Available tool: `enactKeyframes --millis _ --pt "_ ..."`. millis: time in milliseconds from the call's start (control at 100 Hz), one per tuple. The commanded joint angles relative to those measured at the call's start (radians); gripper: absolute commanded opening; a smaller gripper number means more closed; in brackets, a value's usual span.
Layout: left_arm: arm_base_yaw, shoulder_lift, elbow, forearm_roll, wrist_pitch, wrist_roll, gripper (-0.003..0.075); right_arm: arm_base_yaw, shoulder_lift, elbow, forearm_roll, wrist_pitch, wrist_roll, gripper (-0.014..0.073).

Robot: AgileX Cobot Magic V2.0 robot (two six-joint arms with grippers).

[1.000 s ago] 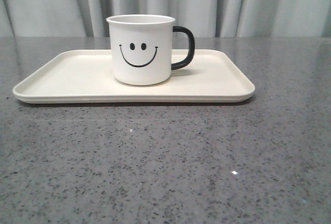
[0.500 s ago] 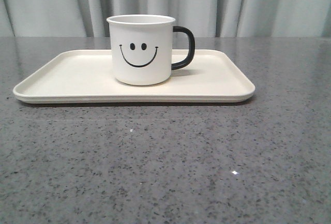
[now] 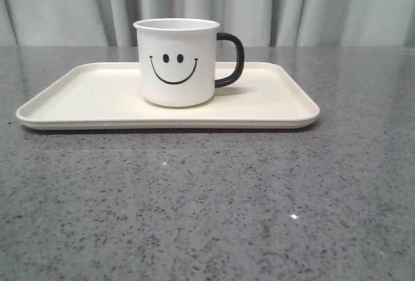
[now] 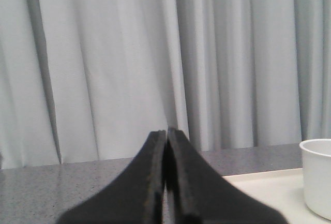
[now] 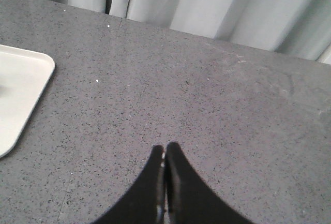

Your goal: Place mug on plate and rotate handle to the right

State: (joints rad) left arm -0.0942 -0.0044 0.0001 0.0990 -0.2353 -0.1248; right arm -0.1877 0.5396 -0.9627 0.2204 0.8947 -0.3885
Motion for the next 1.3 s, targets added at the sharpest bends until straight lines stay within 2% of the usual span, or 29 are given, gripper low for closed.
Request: enactKeyframes --millis 0,220,550,1290 --pt "0.024 -0.027 0.007 -0.012 -0.077 -0.006 -0.002 -0.007 0.005 -0.023 0.005 -0.071 0.001 -0.0113" --pt "0.068 -0.028 0.009 -0.012 0.015 -0.006 -0.002 -0.007 0.005 -0.022 0.005 -0.071 0.001 -0.0113" --pt "0.068 -0.028 0.009 -0.012 0.142 -0.006 -0.002 -0.007 0.005 -0.022 0.005 -0.071 0.001 -0.0113" --pt "0.068 -0.028 0.009 -0.012 0.142 -0.006 -0.002 -0.007 0.005 -0.022 0.005 -0.071 0.001 -0.0113"
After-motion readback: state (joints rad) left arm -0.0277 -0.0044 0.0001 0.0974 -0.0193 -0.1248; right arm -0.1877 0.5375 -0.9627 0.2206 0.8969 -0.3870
